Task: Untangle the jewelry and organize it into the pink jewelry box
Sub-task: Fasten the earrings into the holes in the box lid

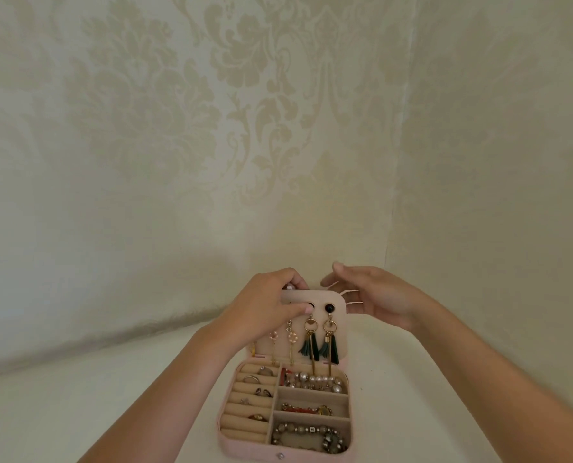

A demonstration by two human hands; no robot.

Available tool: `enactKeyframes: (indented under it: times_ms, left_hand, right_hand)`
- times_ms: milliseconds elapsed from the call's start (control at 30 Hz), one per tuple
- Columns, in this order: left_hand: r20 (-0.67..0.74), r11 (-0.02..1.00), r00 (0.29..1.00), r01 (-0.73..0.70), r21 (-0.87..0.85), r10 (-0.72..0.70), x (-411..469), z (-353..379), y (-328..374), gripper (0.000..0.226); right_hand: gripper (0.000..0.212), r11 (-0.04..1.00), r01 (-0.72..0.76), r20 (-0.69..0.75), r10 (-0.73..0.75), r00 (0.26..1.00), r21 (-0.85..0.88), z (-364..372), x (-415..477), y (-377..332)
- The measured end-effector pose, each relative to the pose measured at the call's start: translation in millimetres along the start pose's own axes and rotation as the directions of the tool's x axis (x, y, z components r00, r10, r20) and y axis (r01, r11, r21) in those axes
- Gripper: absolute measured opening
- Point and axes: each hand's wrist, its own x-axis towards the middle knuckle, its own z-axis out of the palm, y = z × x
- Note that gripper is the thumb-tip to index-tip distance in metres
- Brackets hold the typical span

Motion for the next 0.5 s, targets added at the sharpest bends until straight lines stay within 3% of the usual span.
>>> enactKeyframes:
  times_ms: [133, 300, 433, 500]
  left_hand:
    - [0.0, 1.0, 1.0, 0.015, -0.017, -0.015, 5.5, 2.1, -4.9, 0.023]
    - [-0.101, 0.979, 0.987, 0.106, -0.176, -0.125, 5.1, -0.9, -17.4, 0.027]
    - [-0.298, 0.933, 0.89, 0.291, -0.213, -0.346, 5.4, -4.8, -43.6, 0.029]
    - [-0.301, 0.881, 0.829, 0.424, -0.21, -0.471, 5.1, -3.1, -62.0, 0.035]
  right_hand:
    - [0.006, 0.968, 0.174, -0.153, -0.202, 0.967, -0.181, 1.0, -11.9, 4.5]
    - [0.006, 0.967, 0.165, -0.26, -0.214, 0.942, -0.196, 2.5, -7.5, 7.3]
    - [0.007, 0.975, 0.145, -0.339, -0.195, 0.92, -0.168, 2.8, 0.4, 15.3]
    - [0.007, 0.979, 0.134, -0.374, -0.182, 0.909, -0.151, 3.2, 4.1, 21.7]
